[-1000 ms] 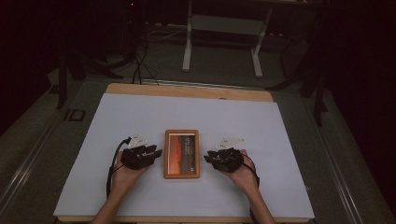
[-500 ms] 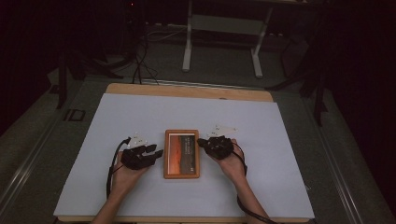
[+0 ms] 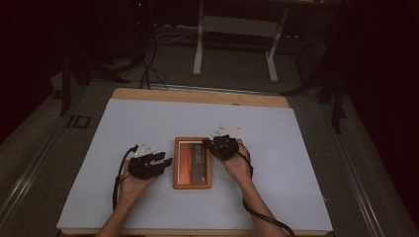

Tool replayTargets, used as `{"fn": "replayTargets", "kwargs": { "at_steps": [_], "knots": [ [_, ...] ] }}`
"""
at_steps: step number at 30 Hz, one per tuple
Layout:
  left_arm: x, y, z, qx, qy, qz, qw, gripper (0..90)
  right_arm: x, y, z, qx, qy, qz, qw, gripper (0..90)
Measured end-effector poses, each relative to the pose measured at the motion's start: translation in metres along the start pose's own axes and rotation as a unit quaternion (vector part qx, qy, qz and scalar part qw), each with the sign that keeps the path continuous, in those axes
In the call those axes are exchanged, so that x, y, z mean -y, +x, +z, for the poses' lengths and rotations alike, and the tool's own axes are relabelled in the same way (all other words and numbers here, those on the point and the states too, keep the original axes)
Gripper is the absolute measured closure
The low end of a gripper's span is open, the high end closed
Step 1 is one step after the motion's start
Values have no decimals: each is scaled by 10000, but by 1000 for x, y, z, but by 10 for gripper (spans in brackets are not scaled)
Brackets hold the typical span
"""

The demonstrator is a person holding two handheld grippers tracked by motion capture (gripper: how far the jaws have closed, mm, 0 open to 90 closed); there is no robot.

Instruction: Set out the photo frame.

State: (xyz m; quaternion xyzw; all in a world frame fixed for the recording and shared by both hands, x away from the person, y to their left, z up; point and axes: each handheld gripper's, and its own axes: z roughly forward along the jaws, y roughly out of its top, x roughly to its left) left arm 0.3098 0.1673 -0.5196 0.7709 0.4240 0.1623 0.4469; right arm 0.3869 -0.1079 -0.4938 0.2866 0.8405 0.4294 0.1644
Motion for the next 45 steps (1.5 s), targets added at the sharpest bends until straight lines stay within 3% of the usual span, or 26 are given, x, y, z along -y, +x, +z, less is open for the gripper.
{"fn": "replayTargets", "kwargs": {
  "at_steps": [25,42,45],
  "knots": [
    [0,0,-1,-16,6,-44,10000,570,3,-7,10,48,-35,240,9997,897],
    [-2,-4,-2,81,-27,-100,9999,551,24,-25,15,251,392,603,9971,897],
    [-2,-4,-3,103,-55,-122,9999,549,25,-27,15,166,321,733,9967,897]
  ]
}}
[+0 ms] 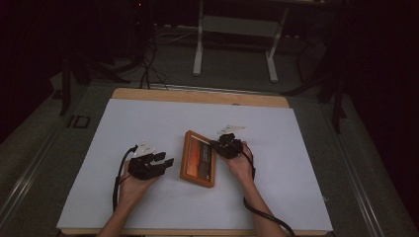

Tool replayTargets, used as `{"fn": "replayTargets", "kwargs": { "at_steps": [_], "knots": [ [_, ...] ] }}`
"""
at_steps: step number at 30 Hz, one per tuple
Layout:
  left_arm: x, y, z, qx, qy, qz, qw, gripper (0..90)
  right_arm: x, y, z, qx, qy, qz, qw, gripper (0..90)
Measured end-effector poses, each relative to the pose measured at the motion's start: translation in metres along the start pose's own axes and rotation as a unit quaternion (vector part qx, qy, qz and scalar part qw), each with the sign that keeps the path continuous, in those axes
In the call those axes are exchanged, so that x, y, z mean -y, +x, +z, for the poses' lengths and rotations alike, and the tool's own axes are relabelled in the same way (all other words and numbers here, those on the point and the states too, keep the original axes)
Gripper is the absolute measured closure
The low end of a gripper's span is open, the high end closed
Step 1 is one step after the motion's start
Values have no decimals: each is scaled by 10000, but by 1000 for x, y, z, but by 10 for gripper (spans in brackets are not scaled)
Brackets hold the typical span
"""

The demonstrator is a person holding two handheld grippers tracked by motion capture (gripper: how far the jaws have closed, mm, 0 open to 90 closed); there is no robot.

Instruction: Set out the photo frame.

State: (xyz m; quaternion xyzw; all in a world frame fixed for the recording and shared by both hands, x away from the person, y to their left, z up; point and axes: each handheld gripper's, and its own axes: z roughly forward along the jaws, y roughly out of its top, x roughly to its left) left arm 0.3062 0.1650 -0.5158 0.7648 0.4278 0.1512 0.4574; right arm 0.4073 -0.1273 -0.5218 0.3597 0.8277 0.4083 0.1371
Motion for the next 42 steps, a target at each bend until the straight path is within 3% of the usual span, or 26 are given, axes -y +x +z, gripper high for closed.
{"fn": "replayTargets", "kwargs": {
  "at_steps": [8,16,20,26,36,42],
  "knots": [
    [-2,-4,-4,108,-40,-173,9998,531,0,-3,1,-75,30,73,9999,898],
    [-5,-7,-7,291,-65,-366,9989,450,1,-3,1,-72,-2,90,9999,898],
    [-8,-10,-8,550,-71,-533,9970,410,1,-3,1,-86,-13,102,9999,898],
    [-14,-20,-11,599,-160,-371,9974,355,2,-3,1,-72,-29,82,9999,898],
    [-17,-29,-10,834,-143,-470,9953,330,2,-3,1,-79,-63,71,9999,898],
    [-17,-35,-7,841,-56,-459,9954,329,3,-3,1,-79,-73,80,9999,898]
  ]
}}
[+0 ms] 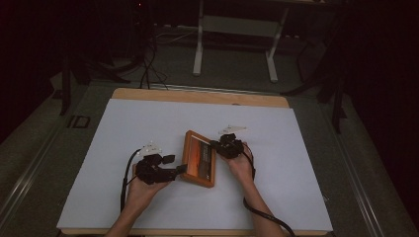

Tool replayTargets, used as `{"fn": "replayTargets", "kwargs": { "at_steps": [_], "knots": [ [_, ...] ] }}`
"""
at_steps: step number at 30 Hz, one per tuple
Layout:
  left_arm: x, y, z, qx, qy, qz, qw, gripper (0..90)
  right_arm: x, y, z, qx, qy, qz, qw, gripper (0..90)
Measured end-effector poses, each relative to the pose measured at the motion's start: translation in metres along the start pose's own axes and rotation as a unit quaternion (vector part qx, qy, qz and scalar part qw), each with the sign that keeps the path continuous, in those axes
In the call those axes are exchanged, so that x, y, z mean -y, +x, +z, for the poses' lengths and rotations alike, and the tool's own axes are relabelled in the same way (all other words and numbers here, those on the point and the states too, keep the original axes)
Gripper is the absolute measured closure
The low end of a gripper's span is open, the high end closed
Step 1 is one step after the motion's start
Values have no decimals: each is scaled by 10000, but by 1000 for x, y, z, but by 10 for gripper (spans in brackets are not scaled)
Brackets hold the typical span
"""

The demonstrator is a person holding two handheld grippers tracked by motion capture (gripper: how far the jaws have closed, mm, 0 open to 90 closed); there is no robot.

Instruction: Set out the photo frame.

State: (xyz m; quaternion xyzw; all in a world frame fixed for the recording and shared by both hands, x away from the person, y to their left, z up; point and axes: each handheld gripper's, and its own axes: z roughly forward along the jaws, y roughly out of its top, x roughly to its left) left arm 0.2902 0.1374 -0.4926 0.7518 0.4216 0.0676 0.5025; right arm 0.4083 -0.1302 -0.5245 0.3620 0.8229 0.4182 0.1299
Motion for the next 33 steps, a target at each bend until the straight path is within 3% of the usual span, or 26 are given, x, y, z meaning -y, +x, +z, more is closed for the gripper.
{"fn": "replayTargets", "kwargs": {
  "at_steps": [11,16,24,33],
  "knots": [
    [7,-9,17,81,307,-100,9994,347,0,1,0,54,-10,-59,10000,898],
    [7,-4,18,238,321,-335,9986,401,1,1,0,51,-14,-56,10000,898],
    [8,-4,25,383,411,-424,9975,422,1,1,0,50,-17,-60,10000,898],
    [8,-3,31,494,548,-743,9945,467,1,2,0,61,-21,-80,9999,898]
  ]
}}
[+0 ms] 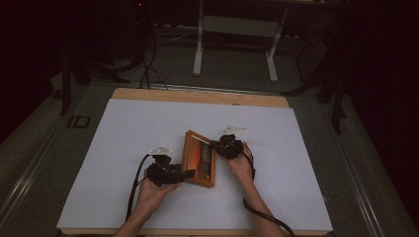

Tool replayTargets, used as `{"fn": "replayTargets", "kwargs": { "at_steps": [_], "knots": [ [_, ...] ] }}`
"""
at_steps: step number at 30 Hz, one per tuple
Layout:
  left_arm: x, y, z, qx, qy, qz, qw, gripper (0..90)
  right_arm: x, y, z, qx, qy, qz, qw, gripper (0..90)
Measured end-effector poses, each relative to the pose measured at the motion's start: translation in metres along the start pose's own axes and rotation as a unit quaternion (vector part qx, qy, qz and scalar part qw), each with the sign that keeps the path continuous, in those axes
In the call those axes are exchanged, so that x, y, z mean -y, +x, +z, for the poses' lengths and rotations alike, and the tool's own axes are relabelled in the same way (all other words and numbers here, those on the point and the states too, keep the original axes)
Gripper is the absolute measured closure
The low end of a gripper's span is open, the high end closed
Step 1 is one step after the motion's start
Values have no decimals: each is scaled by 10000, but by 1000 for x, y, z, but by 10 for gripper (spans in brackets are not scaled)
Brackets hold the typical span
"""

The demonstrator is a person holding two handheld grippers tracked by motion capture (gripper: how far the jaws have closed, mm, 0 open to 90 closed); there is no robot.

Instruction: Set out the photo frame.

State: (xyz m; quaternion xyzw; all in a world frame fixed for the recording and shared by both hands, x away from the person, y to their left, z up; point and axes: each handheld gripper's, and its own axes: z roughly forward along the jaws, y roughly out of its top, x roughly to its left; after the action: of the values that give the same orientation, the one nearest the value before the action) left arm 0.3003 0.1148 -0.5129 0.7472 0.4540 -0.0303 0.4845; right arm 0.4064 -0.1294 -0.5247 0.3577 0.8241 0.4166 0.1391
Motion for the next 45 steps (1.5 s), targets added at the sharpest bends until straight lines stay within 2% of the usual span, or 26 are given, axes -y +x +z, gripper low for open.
{"fn": "replayTargets", "kwargs": {
  "at_steps": [5,10,17,18,21,24,25,28,29,34,41,45],
  "knots": [
    [0,0,1,41,37,-132,9999,486,0,0,0,13,5,-24,10000,897],
    [0,0,2,30,-16,-209,9998,508,0,2,-4,137,65,-163,9998,893],
    [-4,-3,6,-29,-55,-143,9999,537,4,-1,-14,228,95,-197,9995,871],
    [-7,-6,8,-66,-94,-52,9999,551,8,-4,-20,252,77,-178,9995,860],
    [-9,-10,10,-72,-140,8,9999,572,11,-5,-29,298,88,-172,9994,839],
    [-10,-13,10,-95,-175,100,9998,595,12,-3,-35,389,105,-270,9988,831],
    [-10,-17,12,-106,-225,127,9996,606,14,0,-42,466,104,-376,9982,821],
    [-11,-21,13,-141,-256,234,9993,618,14,2,-54,492,35,-460,9977,810],
    [-12,-25,14,-206,-268,335,9989,620,14,3,-59,512,14,-471,9976,806],
    [-14,-31,18,-247,-341,410,9983,638,14,9,-83,575,-141,-592,9965,769],
    [-18,-49,25,-332,-366,865,9950,666,9,16,-118,640,-473,-710,9943,731],
    [-20,-62,32,-334,-369,1133,9923,685,6,15,-138,551,-743,-565,9941,719]
  ]
}}
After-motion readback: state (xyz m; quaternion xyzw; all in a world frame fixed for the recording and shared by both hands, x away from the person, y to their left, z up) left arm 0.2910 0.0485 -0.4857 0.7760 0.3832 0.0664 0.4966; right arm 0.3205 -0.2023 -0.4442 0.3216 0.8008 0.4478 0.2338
